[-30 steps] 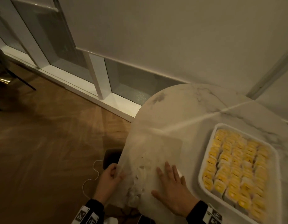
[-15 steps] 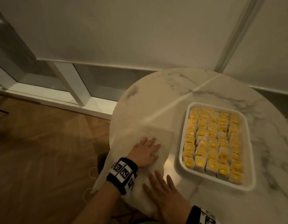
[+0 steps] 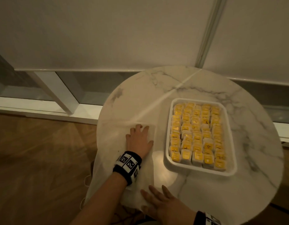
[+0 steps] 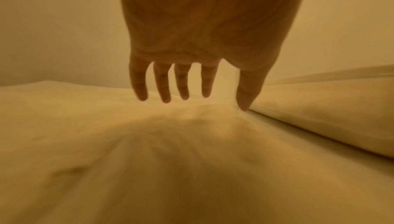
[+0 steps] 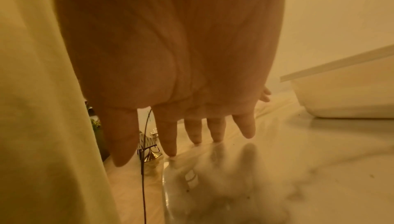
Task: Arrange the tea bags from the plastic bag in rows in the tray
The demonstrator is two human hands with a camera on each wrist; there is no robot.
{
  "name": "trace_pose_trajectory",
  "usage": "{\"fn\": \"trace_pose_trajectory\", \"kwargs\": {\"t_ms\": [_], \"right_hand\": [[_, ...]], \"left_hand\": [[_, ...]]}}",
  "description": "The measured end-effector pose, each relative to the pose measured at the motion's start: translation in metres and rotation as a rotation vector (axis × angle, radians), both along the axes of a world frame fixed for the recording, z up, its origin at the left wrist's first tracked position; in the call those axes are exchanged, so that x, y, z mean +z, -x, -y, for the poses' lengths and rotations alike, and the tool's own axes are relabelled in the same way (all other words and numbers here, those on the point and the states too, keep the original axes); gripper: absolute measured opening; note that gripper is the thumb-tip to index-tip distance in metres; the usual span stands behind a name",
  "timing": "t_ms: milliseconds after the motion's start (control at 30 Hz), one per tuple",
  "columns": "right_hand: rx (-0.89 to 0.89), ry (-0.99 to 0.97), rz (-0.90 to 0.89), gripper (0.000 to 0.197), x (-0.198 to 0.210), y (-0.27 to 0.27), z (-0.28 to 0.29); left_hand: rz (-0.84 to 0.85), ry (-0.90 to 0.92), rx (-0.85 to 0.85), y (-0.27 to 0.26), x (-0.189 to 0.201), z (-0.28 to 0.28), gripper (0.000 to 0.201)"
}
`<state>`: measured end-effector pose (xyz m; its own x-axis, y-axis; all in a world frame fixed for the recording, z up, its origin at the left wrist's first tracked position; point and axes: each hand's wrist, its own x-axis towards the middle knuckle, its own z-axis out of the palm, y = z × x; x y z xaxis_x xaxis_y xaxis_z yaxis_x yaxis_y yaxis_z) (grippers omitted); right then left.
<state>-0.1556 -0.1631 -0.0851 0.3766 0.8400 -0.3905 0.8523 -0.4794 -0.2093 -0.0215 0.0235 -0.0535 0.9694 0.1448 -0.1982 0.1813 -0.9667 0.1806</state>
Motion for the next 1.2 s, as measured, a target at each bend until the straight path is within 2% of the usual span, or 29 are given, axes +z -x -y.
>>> {"fn": "trace_pose_trajectory", "kwargs": {"t_ms": [67,133,200,233,333,433,500,567,600,667,700,767,833,867,900,967,1067,1133,1200], "right_hand": [[0.025,-0.023,0.044,0.039,0.001,0.000,-0.003],[0.083,0.006,0.080,0.045,-0.005,0.003,-0.003],[0.065,0.100,0.046,0.046,-0.008,0.005,0.001],[0.061,0.141,0.058,0.044,-0.008,0.008,0.001],[0.011,0.104,0.056,0.040,-0.006,0.013,0.009],[0.034,0.109,-0.059,0.044,0.012,0.002,0.012],[0.052,-0.016,-0.220,0.046,0.021,-0.002,0.013],[-0.142,-0.167,-0.361,0.054,0.033,-0.004,0.012],[-0.289,-0.268,-0.408,0.050,0.038,-0.007,0.011],[-0.518,-0.443,-0.403,0.041,0.039,-0.014,0.014],[-0.573,-0.491,-0.371,0.037,0.037,-0.017,0.014],[-0.662,-0.549,-0.328,0.035,0.030,-0.024,0.011],[-0.750,-0.569,-0.360,0.037,0.024,-0.030,0.003],[-0.812,-0.595,-0.407,0.037,0.023,-0.032,-0.001],[-0.885,-0.624,-0.473,0.038,0.021,-0.035,-0.005],[-1.025,-0.656,-0.627,0.041,0.020,-0.040,-0.013],[-1.200,-0.683,-0.862,0.044,0.014,-0.049,-0.026],[-1.264,-0.665,-0.927,0.039,0.015,-0.053,-0.033],[-1.276,-0.622,-0.975,0.026,0.020,-0.058,-0.038]], "left_hand": [[0.016,0.003,0.006,-0.021,0.001,0.005,0.058],[-0.077,0.008,0.037,-0.039,0.000,0.004,0.052],[-0.131,0.018,0.039,-0.054,-0.001,0.004,0.041],[-0.129,0.007,0.019,-0.060,-0.002,0.002,0.035],[-0.090,-0.001,-0.013,-0.071,0.000,0.002,0.025],[-0.035,0.149,0.090,-0.073,0.003,-0.003,0.020],[0.042,0.297,0.170,-0.065,0.010,-0.010,0.020],[0.152,0.403,0.208,-0.046,0.021,-0.027,0.020],[0.215,0.420,0.228,-0.030,0.026,-0.039,0.020],[0.334,0.446,0.323,0.010,0.025,-0.071,0.026],[0.366,0.461,0.403,0.033,0.019,-0.090,0.031],[0.307,0.524,0.596,0.079,-0.001,-0.121,0.047],[0.152,0.710,0.783,0.115,-0.019,-0.134,0.056],[0.100,0.829,0.846,0.129,-0.025,-0.135,0.051],[0.080,0.934,0.876,0.141,-0.029,-0.133,0.037],[0.102,1.029,0.891,0.158,-0.032,-0.128,0.007],[0.176,1.172,0.914,0.179,-0.030,-0.125,0.013],[0.193,1.275,0.924,0.190,-0.026,-0.124,0.013],[0.213,1.295,0.923,0.202,-0.023,-0.122,0.015]]}}
